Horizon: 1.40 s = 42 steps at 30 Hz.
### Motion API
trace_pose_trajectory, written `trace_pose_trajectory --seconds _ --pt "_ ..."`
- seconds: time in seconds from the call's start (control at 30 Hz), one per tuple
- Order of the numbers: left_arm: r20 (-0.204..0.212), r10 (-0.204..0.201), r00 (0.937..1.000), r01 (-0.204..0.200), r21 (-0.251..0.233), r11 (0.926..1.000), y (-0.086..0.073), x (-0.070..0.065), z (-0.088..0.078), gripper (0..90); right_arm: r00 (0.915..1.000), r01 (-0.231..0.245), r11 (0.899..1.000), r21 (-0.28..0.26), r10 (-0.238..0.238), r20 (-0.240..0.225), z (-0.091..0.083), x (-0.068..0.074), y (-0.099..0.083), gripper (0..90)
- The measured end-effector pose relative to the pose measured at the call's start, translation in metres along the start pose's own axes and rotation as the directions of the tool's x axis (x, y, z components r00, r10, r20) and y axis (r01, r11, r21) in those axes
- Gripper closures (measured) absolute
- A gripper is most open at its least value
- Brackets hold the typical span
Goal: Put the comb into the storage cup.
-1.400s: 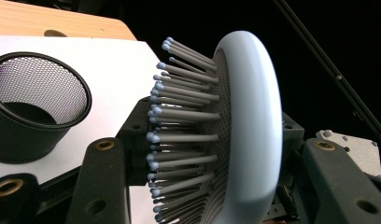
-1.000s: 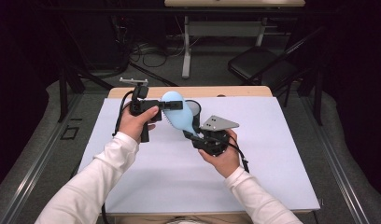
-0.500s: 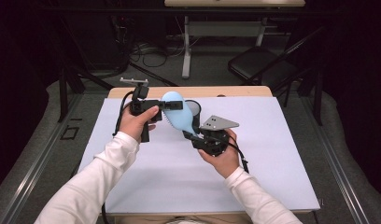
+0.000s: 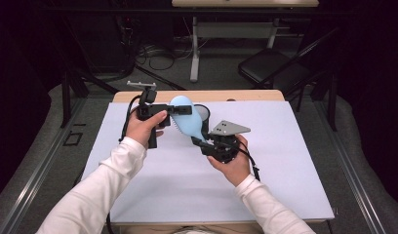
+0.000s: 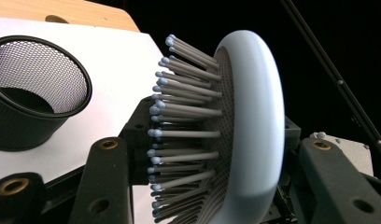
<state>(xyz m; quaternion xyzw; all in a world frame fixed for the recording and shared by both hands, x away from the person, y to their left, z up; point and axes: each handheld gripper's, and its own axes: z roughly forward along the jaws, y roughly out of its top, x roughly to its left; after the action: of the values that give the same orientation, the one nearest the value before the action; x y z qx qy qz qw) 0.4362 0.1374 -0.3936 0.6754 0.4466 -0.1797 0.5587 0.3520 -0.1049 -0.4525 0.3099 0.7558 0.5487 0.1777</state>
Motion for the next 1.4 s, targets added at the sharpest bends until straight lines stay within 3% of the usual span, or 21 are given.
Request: trace_pose_trajectory --seconds 0.4,0.97,1.33,1.4 --pt "-0.004 0.004 1.0 -0.004 0.0 1.0 0.0005 0.0012 0.0004 49.4 0.9999 -0.01 1.0 0.002 0.01 -0.004 0.0002 -0.0002 -0.0019 62.6" --pt "-0.017 0.003 0.9998 -0.003 -0.007 1.0 0.0009 0.0021 -0.0006 49.3 1.0 0.009 1.0 0.011 -0.009 0.002 0.0003 -0.0022 -0.0019 38.3" --pt "-0.023 0.002 0.9997 -0.002 -0.011 0.9999 0.0011 0.0026 -0.0008 49.3 0.9994 0.013 1.0 -0.001 -0.013 -0.033 -0.0001 -0.0049 -0.0004 36.4" --pt "-0.023 0.002 0.9997 -0.003 -0.011 0.9999 0.0012 0.0027 -0.0009 49.4 0.9996 0.027 1.0 -0.001 -0.027 -0.014 -0.0003 -0.0046 0.0002 33.8"
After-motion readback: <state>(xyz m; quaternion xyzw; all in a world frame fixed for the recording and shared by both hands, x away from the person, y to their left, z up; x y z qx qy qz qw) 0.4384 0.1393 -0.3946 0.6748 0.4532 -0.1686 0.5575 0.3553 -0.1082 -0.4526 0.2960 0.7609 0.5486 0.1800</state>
